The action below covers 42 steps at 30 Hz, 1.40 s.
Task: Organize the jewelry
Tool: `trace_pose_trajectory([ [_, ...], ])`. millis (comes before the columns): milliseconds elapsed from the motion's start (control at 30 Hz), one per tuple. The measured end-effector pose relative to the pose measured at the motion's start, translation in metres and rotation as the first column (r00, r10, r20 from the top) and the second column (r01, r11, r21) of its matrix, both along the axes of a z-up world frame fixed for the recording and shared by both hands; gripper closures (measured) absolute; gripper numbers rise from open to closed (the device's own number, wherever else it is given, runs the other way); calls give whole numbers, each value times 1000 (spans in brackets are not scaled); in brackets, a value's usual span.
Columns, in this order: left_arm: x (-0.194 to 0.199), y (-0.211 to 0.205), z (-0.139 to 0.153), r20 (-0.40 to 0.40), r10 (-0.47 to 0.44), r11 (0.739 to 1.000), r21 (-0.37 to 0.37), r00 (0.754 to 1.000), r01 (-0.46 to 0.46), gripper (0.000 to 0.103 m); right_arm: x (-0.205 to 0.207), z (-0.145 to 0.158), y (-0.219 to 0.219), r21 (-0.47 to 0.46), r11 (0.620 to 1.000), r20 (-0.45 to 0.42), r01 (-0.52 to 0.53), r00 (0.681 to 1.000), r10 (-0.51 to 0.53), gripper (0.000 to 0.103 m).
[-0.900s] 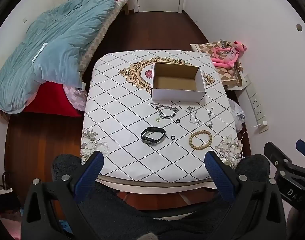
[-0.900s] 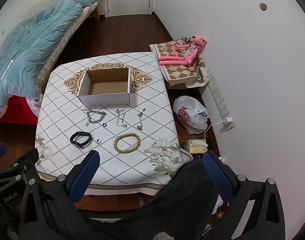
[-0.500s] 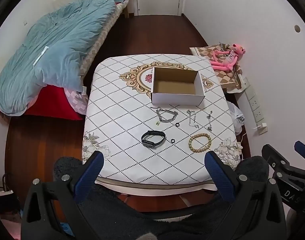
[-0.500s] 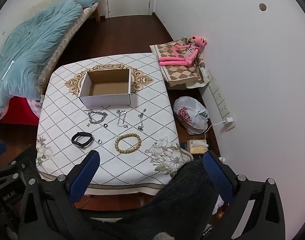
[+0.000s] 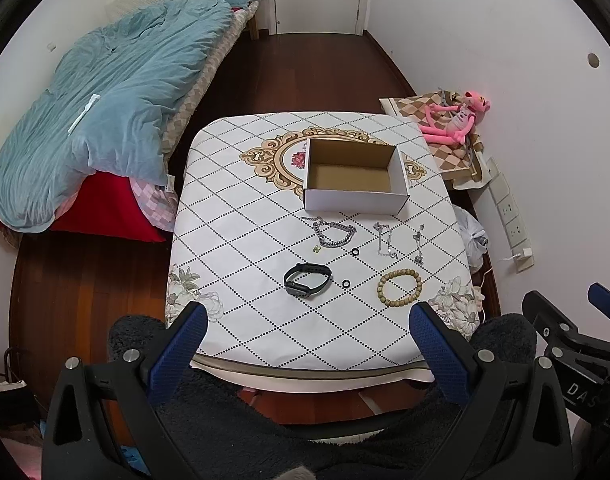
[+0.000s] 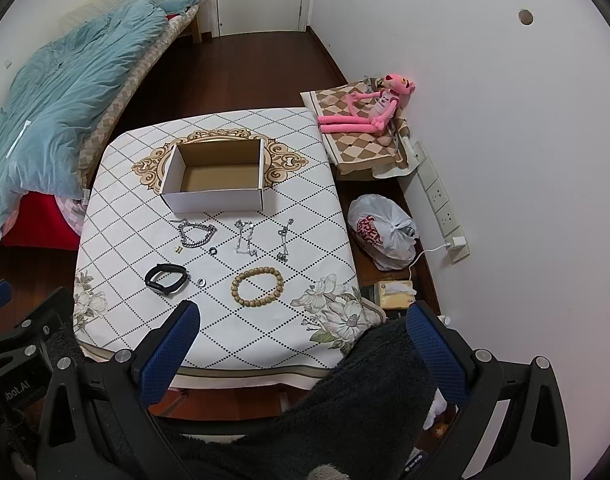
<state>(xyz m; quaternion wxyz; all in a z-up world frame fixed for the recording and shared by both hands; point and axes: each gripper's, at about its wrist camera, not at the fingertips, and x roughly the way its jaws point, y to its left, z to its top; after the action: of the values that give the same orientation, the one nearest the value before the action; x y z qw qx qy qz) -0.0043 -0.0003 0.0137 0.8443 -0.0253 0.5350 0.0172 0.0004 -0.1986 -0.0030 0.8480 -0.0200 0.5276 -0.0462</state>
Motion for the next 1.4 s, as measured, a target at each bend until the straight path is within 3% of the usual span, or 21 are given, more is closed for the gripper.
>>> trace_pose_trajectory([
  [1400,-11,0,13,29,-9,1000,9,1000,8,0,-9,12,-3,1,1000,31,7,999,-7,0],
])
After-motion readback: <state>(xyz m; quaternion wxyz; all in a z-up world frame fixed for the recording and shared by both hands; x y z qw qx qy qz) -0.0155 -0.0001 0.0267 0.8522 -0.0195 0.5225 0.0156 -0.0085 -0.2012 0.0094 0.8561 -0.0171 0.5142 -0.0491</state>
